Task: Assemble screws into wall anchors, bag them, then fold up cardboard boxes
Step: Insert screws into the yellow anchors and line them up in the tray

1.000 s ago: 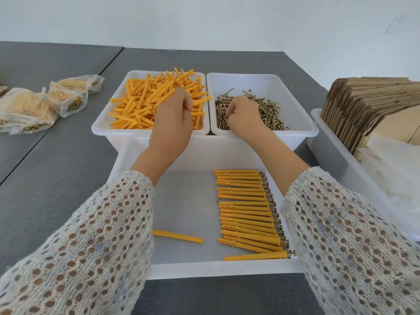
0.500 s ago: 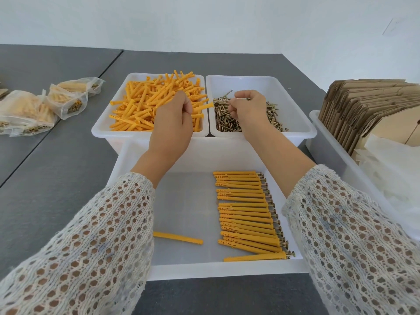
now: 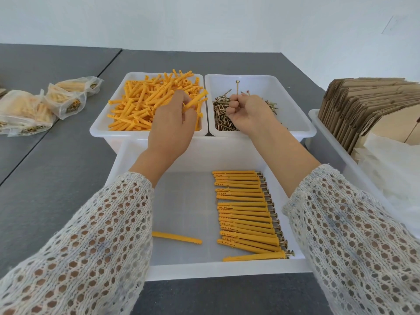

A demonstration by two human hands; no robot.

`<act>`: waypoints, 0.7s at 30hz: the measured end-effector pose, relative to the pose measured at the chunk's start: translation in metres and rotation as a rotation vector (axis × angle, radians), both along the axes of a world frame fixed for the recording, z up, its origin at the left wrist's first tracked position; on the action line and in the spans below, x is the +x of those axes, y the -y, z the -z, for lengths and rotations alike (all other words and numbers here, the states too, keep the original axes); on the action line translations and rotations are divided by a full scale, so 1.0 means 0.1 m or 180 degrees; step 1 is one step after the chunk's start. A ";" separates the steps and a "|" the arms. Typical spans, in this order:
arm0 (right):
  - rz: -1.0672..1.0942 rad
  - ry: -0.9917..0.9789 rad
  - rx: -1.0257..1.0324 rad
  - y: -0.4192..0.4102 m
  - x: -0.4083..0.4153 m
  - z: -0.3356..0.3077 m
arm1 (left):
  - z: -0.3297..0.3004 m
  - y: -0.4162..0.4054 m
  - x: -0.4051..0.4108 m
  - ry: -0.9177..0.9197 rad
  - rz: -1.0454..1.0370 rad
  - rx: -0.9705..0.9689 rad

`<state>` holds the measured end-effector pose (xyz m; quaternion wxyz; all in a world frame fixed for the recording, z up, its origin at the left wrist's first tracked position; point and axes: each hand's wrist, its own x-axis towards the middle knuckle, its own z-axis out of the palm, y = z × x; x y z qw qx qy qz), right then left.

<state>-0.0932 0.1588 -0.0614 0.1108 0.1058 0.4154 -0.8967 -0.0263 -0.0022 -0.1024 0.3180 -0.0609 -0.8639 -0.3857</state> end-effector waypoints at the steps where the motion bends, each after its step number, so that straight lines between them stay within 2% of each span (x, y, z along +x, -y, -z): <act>1: -0.0068 -0.0044 0.0007 0.01 0.00 0.00 | -0.01 -0.01 0.01 -0.0044 -0.0038 -0.0083; 8: -0.0610 -0.0487 -0.0037 0.00 0.06 -0.03 | -0.04 -0.08 0.08 0.0129 -0.0335 -0.0797; 12: -0.0835 -0.0630 0.0245 0.00 0.09 -0.05 | -0.03 -0.08 0.05 0.0168 -0.0389 -0.0828; 15: -0.0663 -0.0643 0.0435 0.02 0.12 -0.05 | -0.01 -0.07 0.03 0.0167 -0.0456 -0.0918; 18: -0.0527 -0.0963 0.0864 0.03 0.14 -0.06 | 0.00 -0.07 0.02 0.0128 -0.0511 -0.0983; 21: -0.0695 -0.1167 0.1094 0.02 0.15 -0.07 | 0.01 -0.06 0.02 -0.0011 -0.0504 -0.0982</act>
